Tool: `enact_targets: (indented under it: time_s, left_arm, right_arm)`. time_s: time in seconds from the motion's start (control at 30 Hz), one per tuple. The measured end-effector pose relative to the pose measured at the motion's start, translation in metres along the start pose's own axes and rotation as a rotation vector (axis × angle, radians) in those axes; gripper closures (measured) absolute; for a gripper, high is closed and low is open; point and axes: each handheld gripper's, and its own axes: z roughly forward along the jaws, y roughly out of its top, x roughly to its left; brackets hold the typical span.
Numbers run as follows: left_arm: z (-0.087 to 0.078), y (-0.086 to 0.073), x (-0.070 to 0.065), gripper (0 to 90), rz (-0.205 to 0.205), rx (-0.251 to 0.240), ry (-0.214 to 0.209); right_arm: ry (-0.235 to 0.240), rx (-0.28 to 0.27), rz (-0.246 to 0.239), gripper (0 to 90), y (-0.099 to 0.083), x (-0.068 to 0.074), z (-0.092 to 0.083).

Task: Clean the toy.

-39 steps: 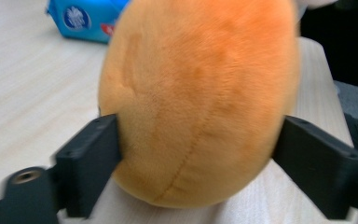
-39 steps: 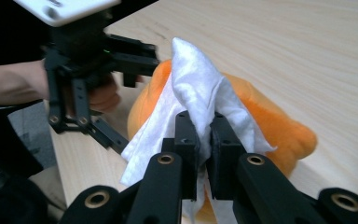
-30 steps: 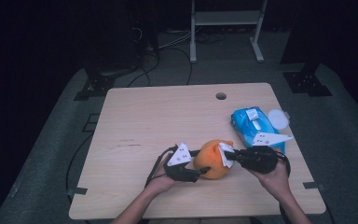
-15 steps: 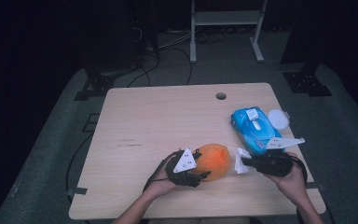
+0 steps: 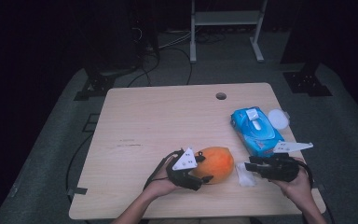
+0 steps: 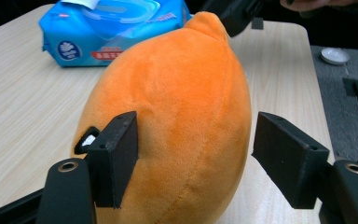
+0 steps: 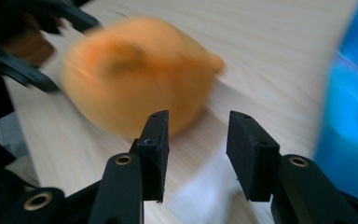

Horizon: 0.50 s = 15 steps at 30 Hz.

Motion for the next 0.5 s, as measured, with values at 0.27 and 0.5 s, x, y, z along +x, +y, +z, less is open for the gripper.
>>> enact_targets:
  time_s: [0.27,0.5]
  left_arm:
    - [0.005,0.006,-0.016,32.1,0.078,0.04,-0.087]
    - [0.005,0.005,-0.017,32.1,0.046,0.028,-0.155]
  right_arm:
    - [0.088,-0.083,-0.055,56.1,0.017,0.027,0.015]
    - [0.103,-0.008,-0.067,58.3,0.013,0.032,0.024]
